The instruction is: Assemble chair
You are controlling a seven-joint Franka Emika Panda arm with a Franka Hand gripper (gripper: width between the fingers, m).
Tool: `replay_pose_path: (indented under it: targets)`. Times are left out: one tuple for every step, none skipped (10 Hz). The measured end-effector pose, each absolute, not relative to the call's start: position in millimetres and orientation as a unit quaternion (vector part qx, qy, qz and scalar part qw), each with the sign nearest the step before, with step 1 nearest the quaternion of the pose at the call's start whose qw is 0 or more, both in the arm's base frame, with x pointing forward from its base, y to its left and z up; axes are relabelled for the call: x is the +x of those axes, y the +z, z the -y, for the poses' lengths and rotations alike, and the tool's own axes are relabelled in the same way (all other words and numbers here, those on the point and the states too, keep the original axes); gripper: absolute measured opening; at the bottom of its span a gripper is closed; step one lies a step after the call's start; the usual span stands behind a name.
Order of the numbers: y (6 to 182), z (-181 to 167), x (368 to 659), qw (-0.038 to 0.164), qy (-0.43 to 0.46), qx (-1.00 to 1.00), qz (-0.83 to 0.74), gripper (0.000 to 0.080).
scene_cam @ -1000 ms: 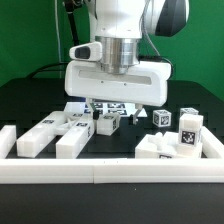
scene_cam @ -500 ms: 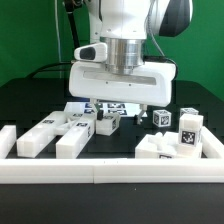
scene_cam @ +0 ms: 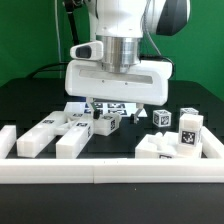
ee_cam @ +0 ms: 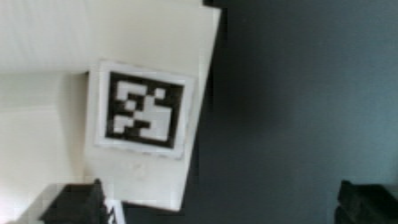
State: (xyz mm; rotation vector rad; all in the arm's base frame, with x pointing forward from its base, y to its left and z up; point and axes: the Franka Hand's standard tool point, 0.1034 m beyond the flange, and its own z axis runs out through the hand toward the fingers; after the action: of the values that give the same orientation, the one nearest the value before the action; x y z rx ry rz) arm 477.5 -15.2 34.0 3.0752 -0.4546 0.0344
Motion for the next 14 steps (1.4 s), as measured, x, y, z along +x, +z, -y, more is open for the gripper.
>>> replay_pose_path:
  targets:
    - [38.0,17,479,0.015,0.011,0.989,0.149,0.0649]
    - [38.6,17,479,0.015,0.010,0.989,0.149,0.0649]
    - [35.4,17,477,0.016,0.010,0.989,0.149,0.0649]
    - [30.5,17,476,0.019,0.010,0.989,0.147,0.0649]
    - [26.5,16,474,0.021,0.009,0.989,0.145,0.0649]
    - [25.4,15,475,0.023,0.014,0.989,0.143,0.0649]
    - [25.4,15,476,0.023,0.016,0.989,0.143,0.0649]
    - [25.6,15,477,0.024,0.019,0.989,0.142,0.0649]
    - [25.6,13,478,0.023,0.019,0.990,0.141,0.0649]
    - [25.6,11,478,0.023,0.019,0.990,0.139,0.0649]
    - [25.7,9,478,0.023,0.020,0.990,0.137,0.0649]
    - [25.7,7,479,0.023,0.020,0.990,0.135,0.0649]
    - [25.8,5,479,0.023,0.020,0.991,0.133,0.0649]
    - [25.8,5,479,0.023,0.020,0.991,0.133,0.0649]
